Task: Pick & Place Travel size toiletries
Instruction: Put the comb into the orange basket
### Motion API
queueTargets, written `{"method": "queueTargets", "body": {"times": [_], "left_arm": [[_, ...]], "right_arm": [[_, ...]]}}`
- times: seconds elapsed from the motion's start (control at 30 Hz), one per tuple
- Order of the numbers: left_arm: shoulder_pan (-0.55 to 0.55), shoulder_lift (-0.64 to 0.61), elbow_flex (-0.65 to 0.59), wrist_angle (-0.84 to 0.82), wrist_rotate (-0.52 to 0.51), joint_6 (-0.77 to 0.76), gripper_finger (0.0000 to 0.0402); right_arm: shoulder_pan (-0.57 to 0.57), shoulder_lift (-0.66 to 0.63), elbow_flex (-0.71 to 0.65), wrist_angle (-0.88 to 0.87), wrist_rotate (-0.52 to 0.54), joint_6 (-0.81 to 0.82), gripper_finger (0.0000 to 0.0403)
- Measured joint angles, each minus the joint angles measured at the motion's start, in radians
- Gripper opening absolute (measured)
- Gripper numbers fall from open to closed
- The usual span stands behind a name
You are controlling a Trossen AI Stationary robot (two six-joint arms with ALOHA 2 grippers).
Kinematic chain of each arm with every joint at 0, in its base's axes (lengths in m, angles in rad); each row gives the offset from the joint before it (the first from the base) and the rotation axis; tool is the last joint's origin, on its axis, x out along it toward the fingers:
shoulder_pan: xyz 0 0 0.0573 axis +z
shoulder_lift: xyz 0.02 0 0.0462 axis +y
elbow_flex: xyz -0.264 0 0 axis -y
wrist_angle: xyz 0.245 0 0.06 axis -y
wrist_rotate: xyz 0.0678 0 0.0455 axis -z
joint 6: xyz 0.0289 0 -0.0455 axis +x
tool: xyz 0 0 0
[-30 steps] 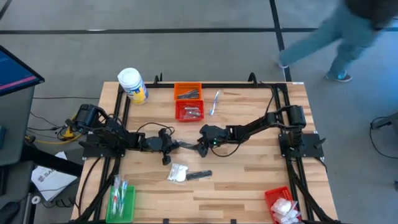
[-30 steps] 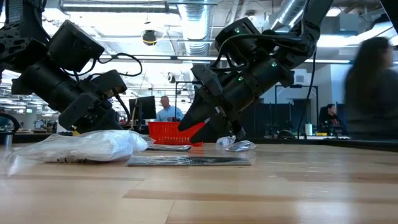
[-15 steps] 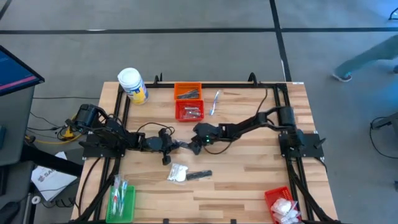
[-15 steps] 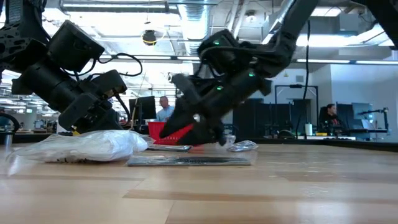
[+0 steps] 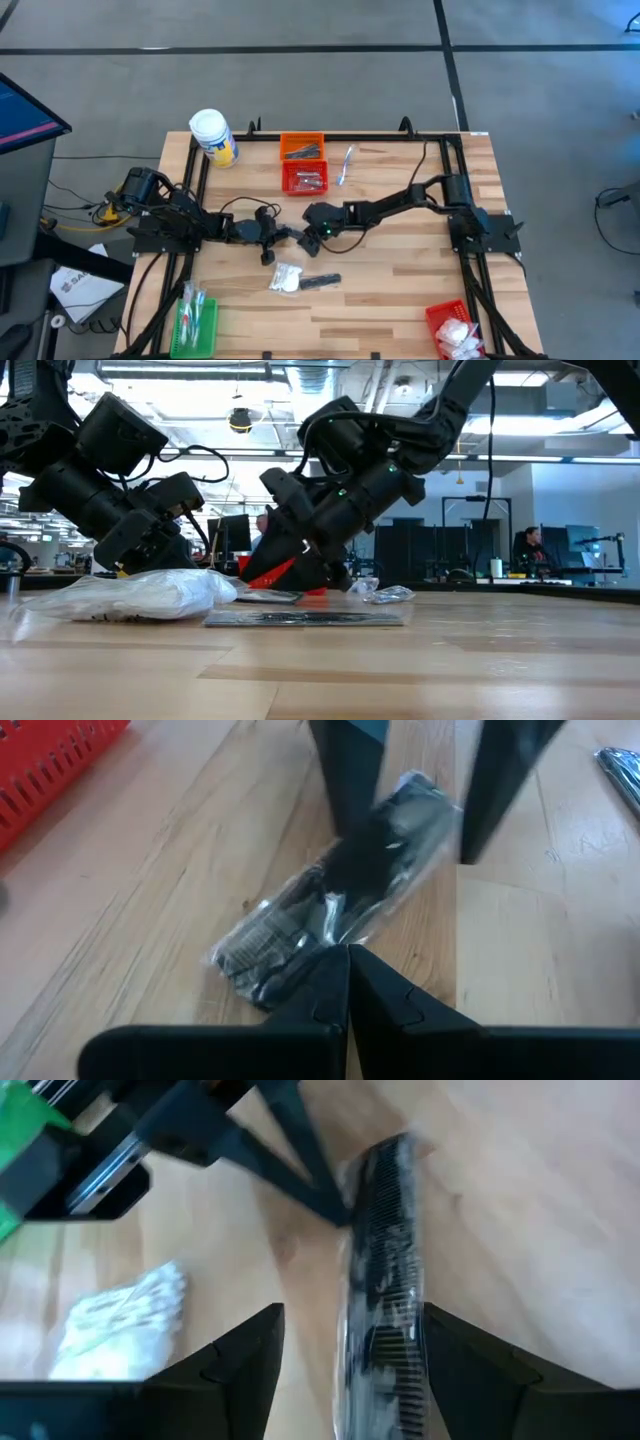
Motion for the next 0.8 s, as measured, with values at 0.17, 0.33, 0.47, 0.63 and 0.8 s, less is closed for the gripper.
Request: {"method": "queueTargets", "body": {"times": [0.17, 0.33, 0.47, 0.63, 0.8], "left_arm": [[0.000, 0.000, 0.000, 0.001, -0.002, -0.003, 0.0000], [0.000, 0.000, 0.000, 0.002, -0.003, -0.003, 0.0000], [0.000, 0.000, 0.000, 0.003, -0.004, -0.002, 0.0000], [0.000, 0.001, 0.000, 0.005, -0.005, -0.001, 0.0000], [0.000, 0.001, 0.000, 0.008, -0.005, 0.000, 0.0000]], "right_arm": [[0.005, 0.000, -0.001, 0.003, -0.021, -0.006, 0.0221], [0.005, 0.001, -0.002, 0.022, -0.025, -0.006, 0.0221], [0.006, 0.002, -0.004, 0.044, -0.026, -0.006, 0.0221], [0.007, 0.005, -0.005, 0.069, -0.045, -0.003, 0.0221], [0.007, 0.006, -0.005, 0.085, -0.048, 0.012, 0.0221]]}}
